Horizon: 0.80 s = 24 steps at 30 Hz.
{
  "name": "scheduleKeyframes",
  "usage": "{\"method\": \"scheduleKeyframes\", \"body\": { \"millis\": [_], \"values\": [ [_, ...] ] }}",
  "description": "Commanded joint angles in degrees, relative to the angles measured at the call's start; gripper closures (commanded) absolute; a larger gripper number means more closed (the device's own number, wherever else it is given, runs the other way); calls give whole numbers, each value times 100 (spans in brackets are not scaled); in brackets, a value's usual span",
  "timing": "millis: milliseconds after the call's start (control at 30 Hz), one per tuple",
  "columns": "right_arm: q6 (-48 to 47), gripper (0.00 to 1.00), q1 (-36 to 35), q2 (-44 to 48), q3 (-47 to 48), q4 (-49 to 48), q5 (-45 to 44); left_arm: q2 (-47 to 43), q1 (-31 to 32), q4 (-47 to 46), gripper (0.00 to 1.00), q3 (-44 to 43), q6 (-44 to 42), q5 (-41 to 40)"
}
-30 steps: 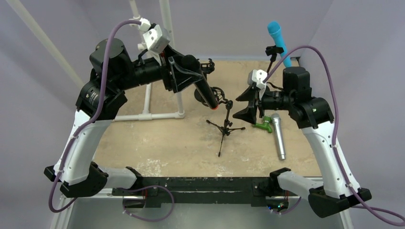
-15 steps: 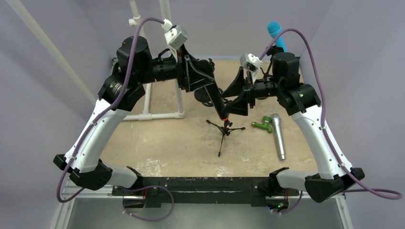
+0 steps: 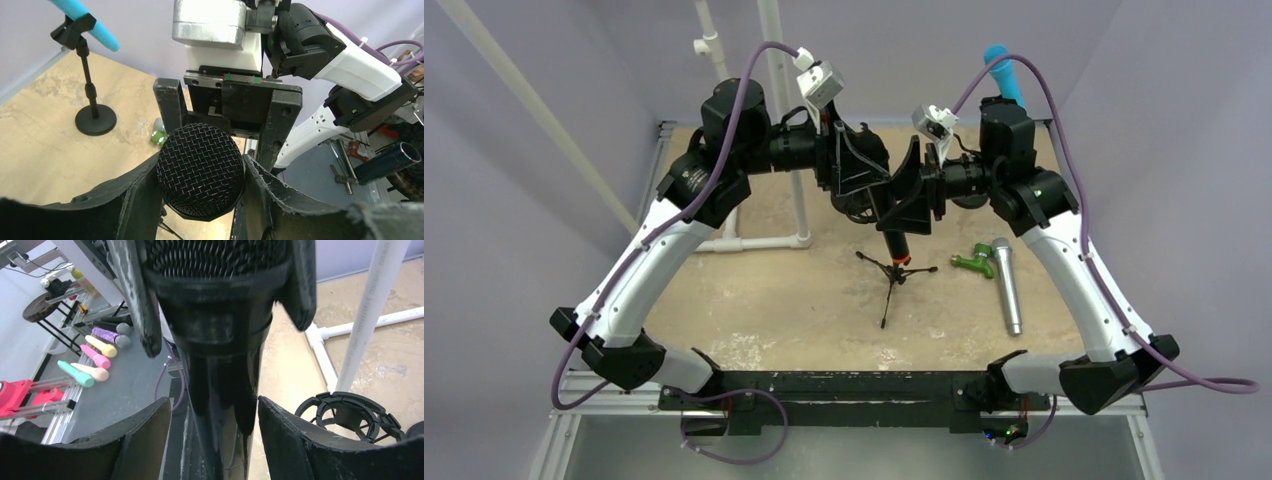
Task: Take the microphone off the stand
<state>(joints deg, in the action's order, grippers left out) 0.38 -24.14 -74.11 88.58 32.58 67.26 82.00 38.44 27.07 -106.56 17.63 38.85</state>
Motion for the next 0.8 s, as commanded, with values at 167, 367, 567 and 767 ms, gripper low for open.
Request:
{"method": "scheduleKeyframes", "body": {
  "millis": [167,367,567,767],
  "values": [
    [185,52,-35,9,-43,-315,-25,-130,90,-509,100,113,232,116],
    [287,61,-34,-10,-216,-472,-65,-140,85,-542,100,148,353,155],
    [408,93,-33,65,-379,-582,-162,-131,101,-589,100,163,397,191],
    [486,100,215,507,-702,-624,-451,-241,85,-476,57,292,149,167]
  ]
}}
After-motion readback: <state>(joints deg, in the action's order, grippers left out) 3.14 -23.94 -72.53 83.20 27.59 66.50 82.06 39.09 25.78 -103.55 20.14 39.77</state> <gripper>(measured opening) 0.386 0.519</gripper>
